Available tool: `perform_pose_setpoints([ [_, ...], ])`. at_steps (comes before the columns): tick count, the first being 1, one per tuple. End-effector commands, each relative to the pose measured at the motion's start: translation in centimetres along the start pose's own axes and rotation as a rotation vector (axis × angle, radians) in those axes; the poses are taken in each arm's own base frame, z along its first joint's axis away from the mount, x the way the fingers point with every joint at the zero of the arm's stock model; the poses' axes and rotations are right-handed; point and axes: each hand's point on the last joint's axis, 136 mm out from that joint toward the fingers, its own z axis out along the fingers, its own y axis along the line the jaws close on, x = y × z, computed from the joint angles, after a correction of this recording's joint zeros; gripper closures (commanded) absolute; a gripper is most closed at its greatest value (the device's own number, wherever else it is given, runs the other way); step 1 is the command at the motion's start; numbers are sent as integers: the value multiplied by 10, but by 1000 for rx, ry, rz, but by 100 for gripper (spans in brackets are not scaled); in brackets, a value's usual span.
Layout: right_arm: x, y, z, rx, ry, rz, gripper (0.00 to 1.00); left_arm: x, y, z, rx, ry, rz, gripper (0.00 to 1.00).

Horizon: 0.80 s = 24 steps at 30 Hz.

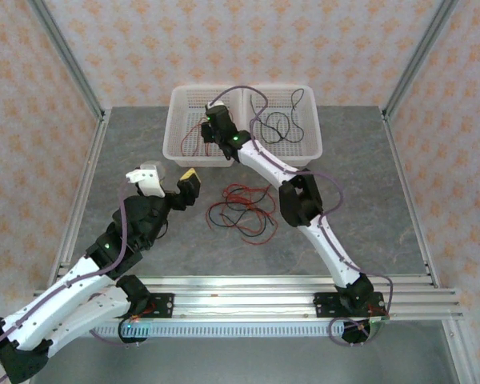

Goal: Untangle the cables

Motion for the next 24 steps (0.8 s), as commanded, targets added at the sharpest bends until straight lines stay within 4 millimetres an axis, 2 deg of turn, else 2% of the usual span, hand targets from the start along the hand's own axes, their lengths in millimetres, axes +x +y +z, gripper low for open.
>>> perform_pose_setpoints([
  [1, -11, -9, -4, 48, -17, 9, 66, -1, 10, -1, -60, 28, -12, 10],
  [5, -14, -11, -11, 64, -8, 8, 48, 2, 12, 1, -94, 63, -9, 11],
  [9, -31, -11, -26, 77, -24, 18, 36, 6, 14, 2, -113, 96, -12, 12],
  [17, -67, -10, -74, 94, -35, 70, 33, 29, 18, 2, -139, 206, -24, 20],
  [24, -80, -5, -119, 88, -23, 114, 36, 64, 21, 3, -161, 338, -47, 28],
])
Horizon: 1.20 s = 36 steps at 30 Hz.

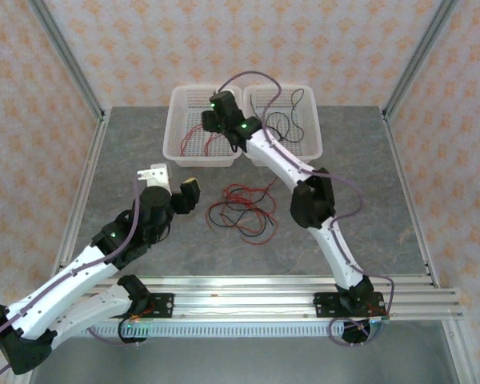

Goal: Untangle the cables

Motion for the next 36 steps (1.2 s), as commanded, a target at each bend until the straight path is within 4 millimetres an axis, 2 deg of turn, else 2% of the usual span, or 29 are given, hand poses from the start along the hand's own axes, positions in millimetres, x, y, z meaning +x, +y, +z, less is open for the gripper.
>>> perform_pose_setpoints([
  [1, -23, 1, -44, 11, -26, 40, 37, 14, 3, 1, -19, 82, -39, 28],
  [7, -13, 1, -83, 19, -13, 21, 43, 53, 9, 16, -58, 196, -94, 32],
  [11, -2, -7, -112, 20, -12, 8, 46, 75, 9, 24, -62, 259, -134, 38],
  [16, 22, -26, -149, 8, -14, 7, 48, 102, 6, 33, -59, 337, -178, 46],
  [20, 47, -42, -173, 3, 0, 11, 49, 129, 2, 44, -68, 425, -222, 47],
  [24, 66, -58, -188, 21, 5, 12, 50, 162, -9, 56, -59, 514, -246, 47],
  [28, 79, -68, -196, 34, 16, 9, 50, 190, -7, 65, -114, 582, -244, 48],
  [36, 91, -76, -209, 23, 10, 18, 50, 208, -13, 79, -122, 615, -266, 53],
])
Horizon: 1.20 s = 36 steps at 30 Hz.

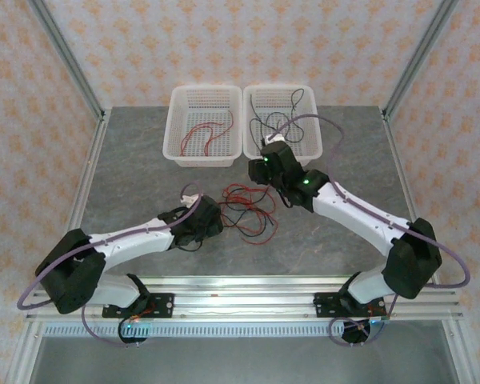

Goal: Untangle the cables

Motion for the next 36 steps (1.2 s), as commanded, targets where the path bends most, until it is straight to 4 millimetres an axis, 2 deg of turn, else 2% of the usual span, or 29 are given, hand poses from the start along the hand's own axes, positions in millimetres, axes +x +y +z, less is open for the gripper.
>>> perform_pose_setpoints([
  [1, -14, -3, -13, -5, -70, 37, 50, 0, -12, 7, 41, 1, -33, 54],
  [7, -11, -6, -20, -6, -73, 45, 50, 3, -13, 21, 22, 12, -26, 57],
  [13, -9, -9, -25, -7, -73, 55, 50, -3, -17, 28, 15, -8, -19, 60],
  [29, 1, -11, -20, -5, -53, 64, 50, -20, -28, 17, 47, -54, -23, 64],
  [36, 4, -11, -18, -7, -46, 65, 51, -19, -17, 28, 19, -41, -29, 64],
])
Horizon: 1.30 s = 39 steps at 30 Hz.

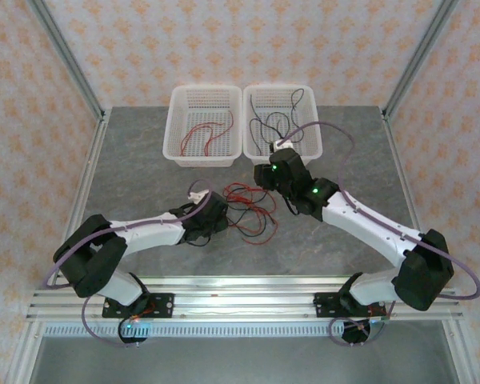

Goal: Untangle the cables

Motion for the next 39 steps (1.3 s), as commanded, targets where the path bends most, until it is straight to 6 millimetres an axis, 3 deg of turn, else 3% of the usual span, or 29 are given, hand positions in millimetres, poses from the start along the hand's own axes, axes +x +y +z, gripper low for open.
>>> perform_pose_setpoints([
  [1, -3, -3, -2, 6, -20, 19, 51, -8, -2, 4, 2, -19, -3, 64],
  [14, 0, -7, -3, 21, -18, 23, 51, -12, -5, 31, -29, -4, 31, 64],
  [20, 2, -10, -6, 28, -20, 28, 51, -18, 4, 35, -95, -25, 60, 95],
  [22, 3, -11, -6, 30, -18, 31, 51, -19, 6, 36, -108, -32, 65, 99],
  [27, 8, -12, -7, 21, -10, 44, 51, -24, 9, 34, -130, -52, 76, 100],
  [32, 16, -10, -9, -2, 6, 68, 51, -37, 4, 18, -143, -83, 102, 100],
  [39, 46, 5, -1, -125, 74, 153, 52, -64, -17, -32, -93, -147, 145, 100],
])
